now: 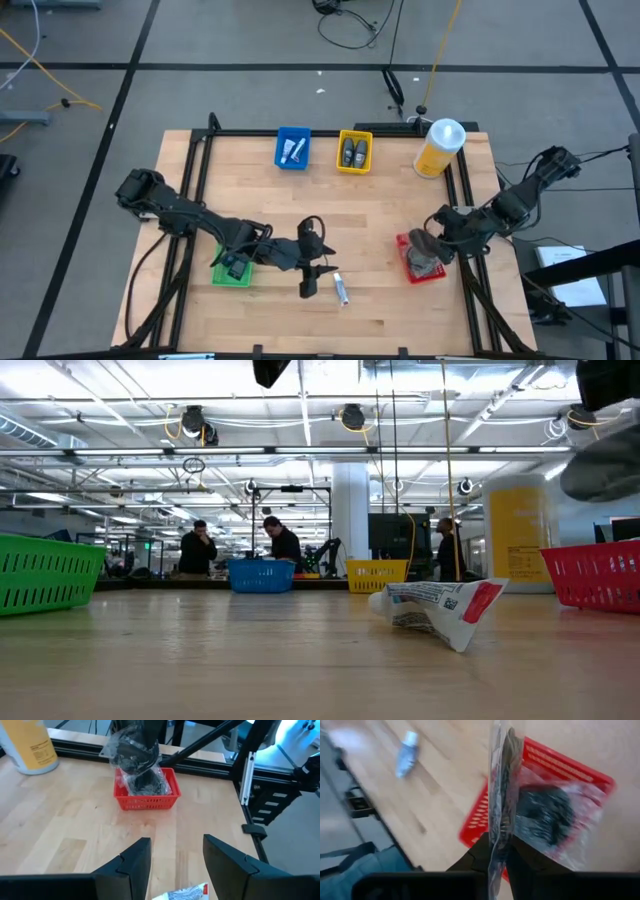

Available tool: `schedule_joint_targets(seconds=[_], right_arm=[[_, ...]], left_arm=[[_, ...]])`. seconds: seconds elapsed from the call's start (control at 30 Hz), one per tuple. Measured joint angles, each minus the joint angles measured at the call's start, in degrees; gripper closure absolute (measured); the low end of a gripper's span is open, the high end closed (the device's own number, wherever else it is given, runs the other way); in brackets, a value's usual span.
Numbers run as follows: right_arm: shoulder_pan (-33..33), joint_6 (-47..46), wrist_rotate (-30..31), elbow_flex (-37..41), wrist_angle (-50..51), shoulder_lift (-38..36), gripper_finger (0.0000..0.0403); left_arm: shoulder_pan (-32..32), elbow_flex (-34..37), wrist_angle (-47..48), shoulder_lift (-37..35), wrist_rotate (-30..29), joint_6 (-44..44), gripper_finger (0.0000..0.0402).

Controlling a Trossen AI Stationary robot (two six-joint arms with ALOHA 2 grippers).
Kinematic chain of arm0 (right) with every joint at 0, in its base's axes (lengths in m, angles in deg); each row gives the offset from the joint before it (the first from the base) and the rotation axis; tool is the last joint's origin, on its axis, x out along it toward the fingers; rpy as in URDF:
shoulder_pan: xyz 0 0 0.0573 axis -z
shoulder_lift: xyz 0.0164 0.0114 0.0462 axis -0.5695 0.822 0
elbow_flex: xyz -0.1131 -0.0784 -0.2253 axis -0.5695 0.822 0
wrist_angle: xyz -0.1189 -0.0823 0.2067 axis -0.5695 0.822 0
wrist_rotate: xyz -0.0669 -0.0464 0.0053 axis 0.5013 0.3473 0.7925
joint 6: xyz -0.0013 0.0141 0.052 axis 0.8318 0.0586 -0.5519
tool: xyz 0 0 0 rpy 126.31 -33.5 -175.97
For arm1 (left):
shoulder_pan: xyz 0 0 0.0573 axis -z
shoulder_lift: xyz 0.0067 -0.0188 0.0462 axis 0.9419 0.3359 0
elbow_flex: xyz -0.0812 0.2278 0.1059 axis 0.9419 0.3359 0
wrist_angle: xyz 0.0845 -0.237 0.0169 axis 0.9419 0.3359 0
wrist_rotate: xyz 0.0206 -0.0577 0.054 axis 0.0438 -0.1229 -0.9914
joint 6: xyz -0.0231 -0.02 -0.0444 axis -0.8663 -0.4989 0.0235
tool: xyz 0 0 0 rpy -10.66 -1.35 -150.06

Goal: Pick & Place Travel size toiletries
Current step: Put the black hairbrush into the red basket

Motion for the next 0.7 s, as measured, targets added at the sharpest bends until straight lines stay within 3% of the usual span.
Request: schedule_joint_targets(seconds=[0.2,0.47,0.7], right_arm=[[-0.11,-3.57,-4.34,5.31,-1.06,0.54,0.0365],[-0.11,-3.39,-5.62,16.13,-20.63,-0.56,0.0368],[-0.11,-4.76,-5.63,20.58,-26.0,-1.38,0.0339]], left_arm=[[-0.13,0.0,-0.02,0.0,-0.06,-0.09,0.0225],[-0.12,0.0,0.55,0.0,-0.07,3.04,0.0225],[-0.13,0.0,1.9,0.0,-0.04,5.17,0.0225]])
